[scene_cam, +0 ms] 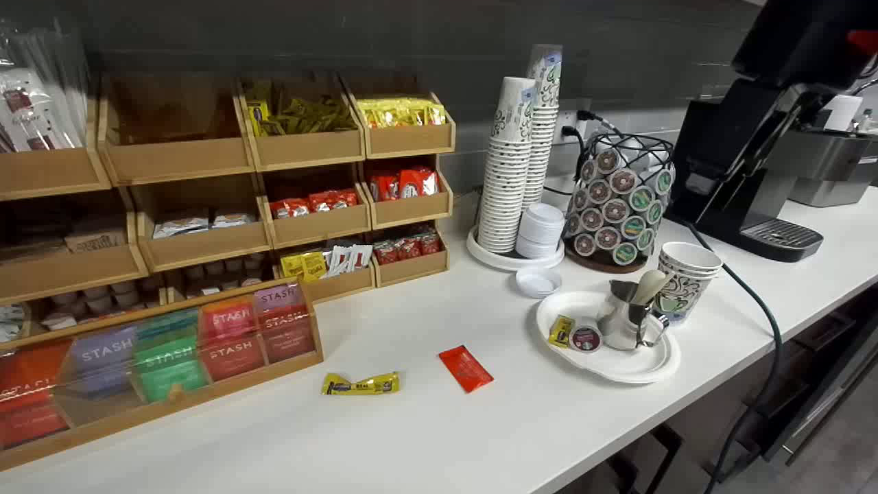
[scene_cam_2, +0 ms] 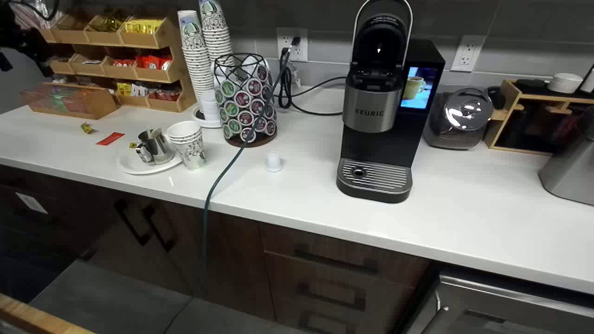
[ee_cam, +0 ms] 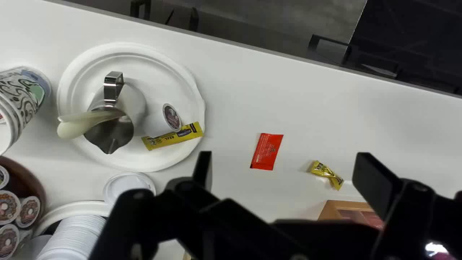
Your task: Remove the cup with a purple seal on top from the white plate and move it onto the spinning cups rack
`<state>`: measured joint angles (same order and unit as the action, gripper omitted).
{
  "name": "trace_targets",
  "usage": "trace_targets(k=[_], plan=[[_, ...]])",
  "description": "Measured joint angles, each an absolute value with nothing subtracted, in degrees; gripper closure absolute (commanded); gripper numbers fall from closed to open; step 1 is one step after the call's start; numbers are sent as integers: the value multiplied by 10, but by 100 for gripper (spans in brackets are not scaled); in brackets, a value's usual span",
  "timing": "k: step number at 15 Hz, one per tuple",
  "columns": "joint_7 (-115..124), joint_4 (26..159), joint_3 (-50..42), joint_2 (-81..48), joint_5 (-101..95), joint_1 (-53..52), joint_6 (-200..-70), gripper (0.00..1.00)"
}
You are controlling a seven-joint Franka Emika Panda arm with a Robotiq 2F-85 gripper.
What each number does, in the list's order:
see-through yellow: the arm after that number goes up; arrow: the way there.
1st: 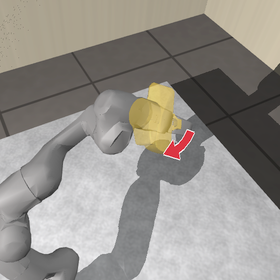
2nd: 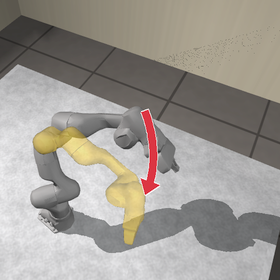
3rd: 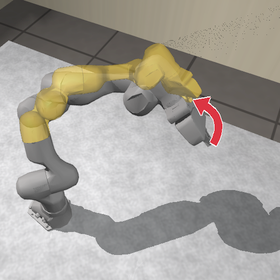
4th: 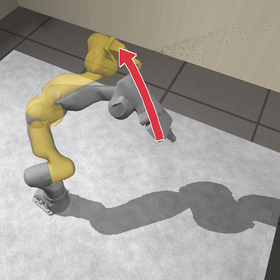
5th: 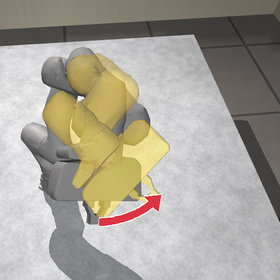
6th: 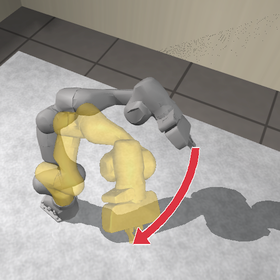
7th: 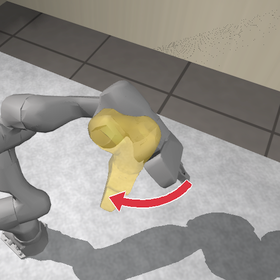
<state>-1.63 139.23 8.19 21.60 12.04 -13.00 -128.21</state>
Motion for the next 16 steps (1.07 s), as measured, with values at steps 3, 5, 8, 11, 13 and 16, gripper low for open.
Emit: trace_targets(k=[3,5,8,11,13,16], plan=[[-16,1392,82,216,120,-130,-1282,0],[-16,1392,84,213,113,-129,-1290,0],[4,1384,105,168,45,-117,-1312,0],[55,1364,126,93,-66,-96,-1328,0],[61,1343,125,38,-103,-90,-1342,0],[62,1302,115,-36,-114,-88,-1337,0]])
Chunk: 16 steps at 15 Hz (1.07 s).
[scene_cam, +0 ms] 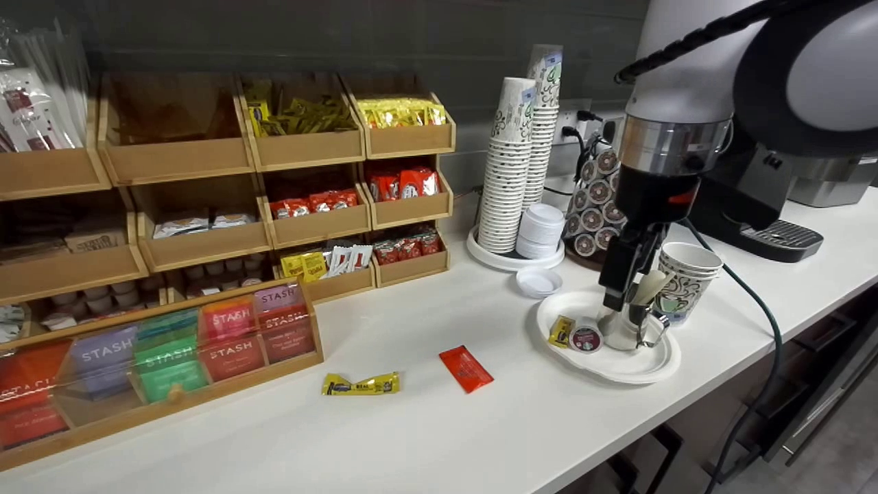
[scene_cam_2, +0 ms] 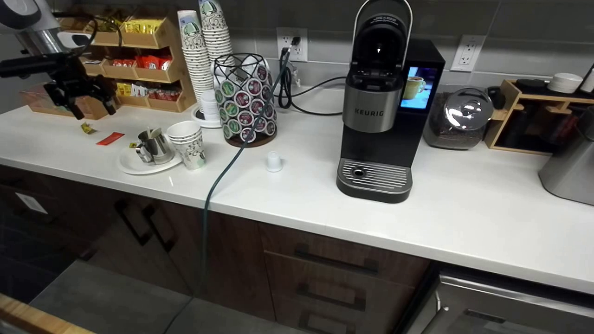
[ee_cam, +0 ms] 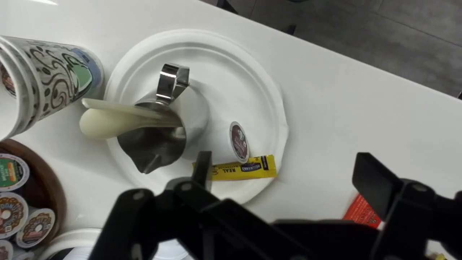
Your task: Remove the cup with a purple seal on top from the white plate and move it onto the spinning cups rack
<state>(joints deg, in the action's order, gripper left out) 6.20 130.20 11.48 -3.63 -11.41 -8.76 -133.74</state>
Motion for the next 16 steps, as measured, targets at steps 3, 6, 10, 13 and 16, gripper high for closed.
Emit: trace_targets(k=[3,6,10,13,16], plan=[[62,1300,114,-35,-114,-89,-1338,0],[62,1301,114,-26,-114,-91,-1338,0],[52,1300,112,-33,-115,-90,-1339,0],[52,1300,100,-56,-151,-90,-1363,0],[38,1292,86,-97,-162,-89,-1417,0]])
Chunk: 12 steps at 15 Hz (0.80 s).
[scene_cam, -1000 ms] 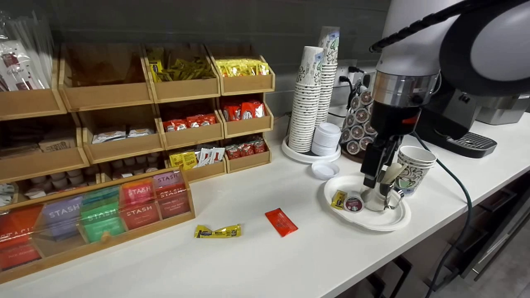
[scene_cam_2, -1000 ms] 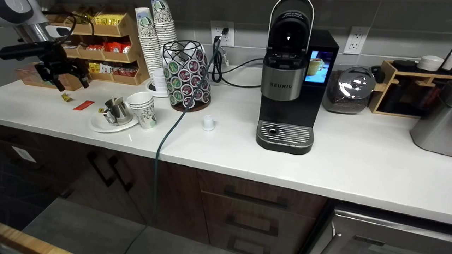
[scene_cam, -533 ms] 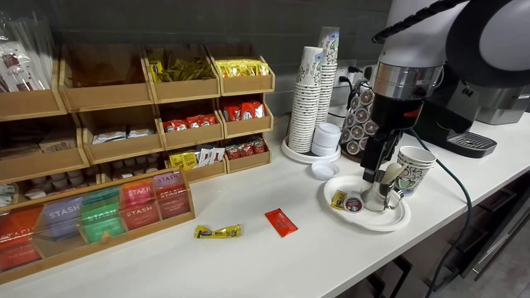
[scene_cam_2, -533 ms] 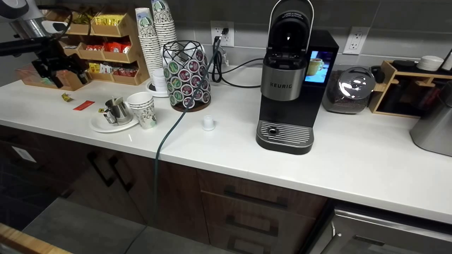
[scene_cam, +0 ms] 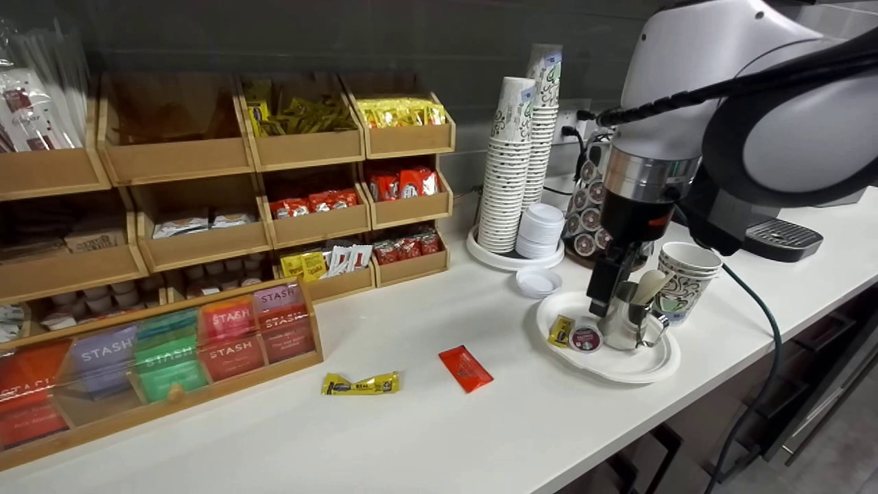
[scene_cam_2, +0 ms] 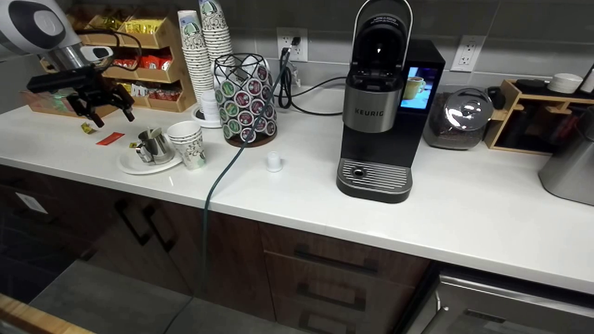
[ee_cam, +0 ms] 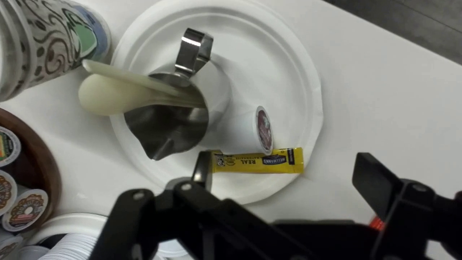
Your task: Remove the cup with a purple seal on top from the white plate and move it onto the spinning cups rack
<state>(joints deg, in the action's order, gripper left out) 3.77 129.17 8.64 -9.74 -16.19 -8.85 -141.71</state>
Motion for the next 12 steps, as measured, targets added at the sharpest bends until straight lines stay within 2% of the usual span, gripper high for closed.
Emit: trace_targets(k=[5,12], plan=[[-31,1249,81,-176,-128,-87,-1431,0],[-85,1248,82,-188,-122,-85,-1481,0]])
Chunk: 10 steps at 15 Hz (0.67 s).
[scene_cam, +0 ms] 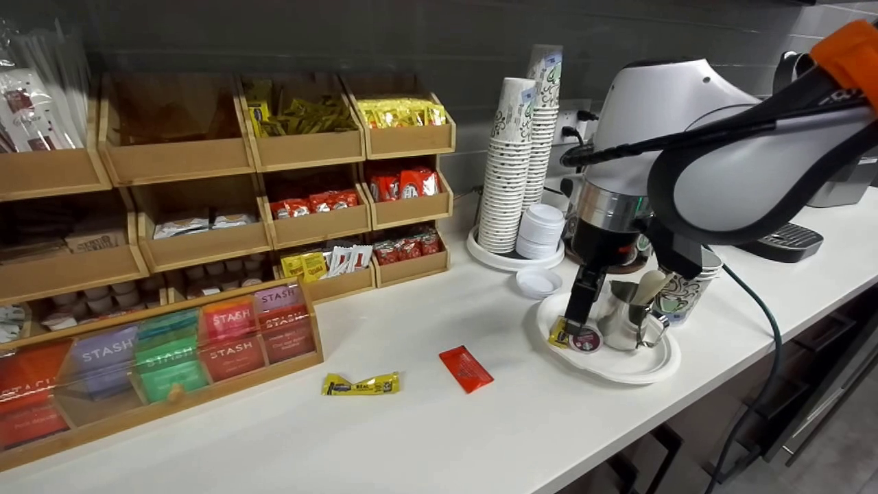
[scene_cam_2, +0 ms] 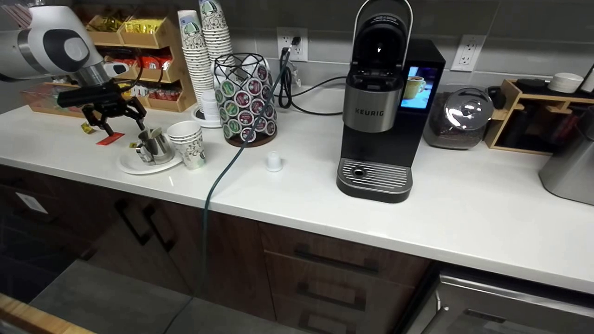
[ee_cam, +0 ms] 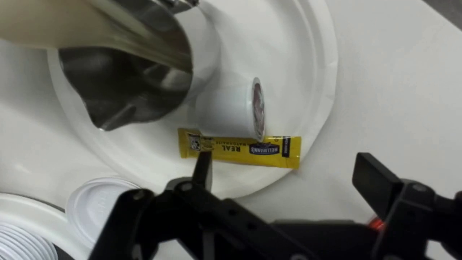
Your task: Remove the cup with a purple seal on top from the white plate and move it onto the spinning cups rack
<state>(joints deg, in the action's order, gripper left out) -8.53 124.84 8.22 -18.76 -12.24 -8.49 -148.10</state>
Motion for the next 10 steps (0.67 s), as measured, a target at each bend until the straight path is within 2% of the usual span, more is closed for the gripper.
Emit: trace_targets(k=[3,6,10], plan=[[-150,1248,92,-216,-91,-66,-1528,0],[-202,1248,117,-232,-35,-32,-1541,34],[-227,1247,145,-229,15,-3,-1540,65]])
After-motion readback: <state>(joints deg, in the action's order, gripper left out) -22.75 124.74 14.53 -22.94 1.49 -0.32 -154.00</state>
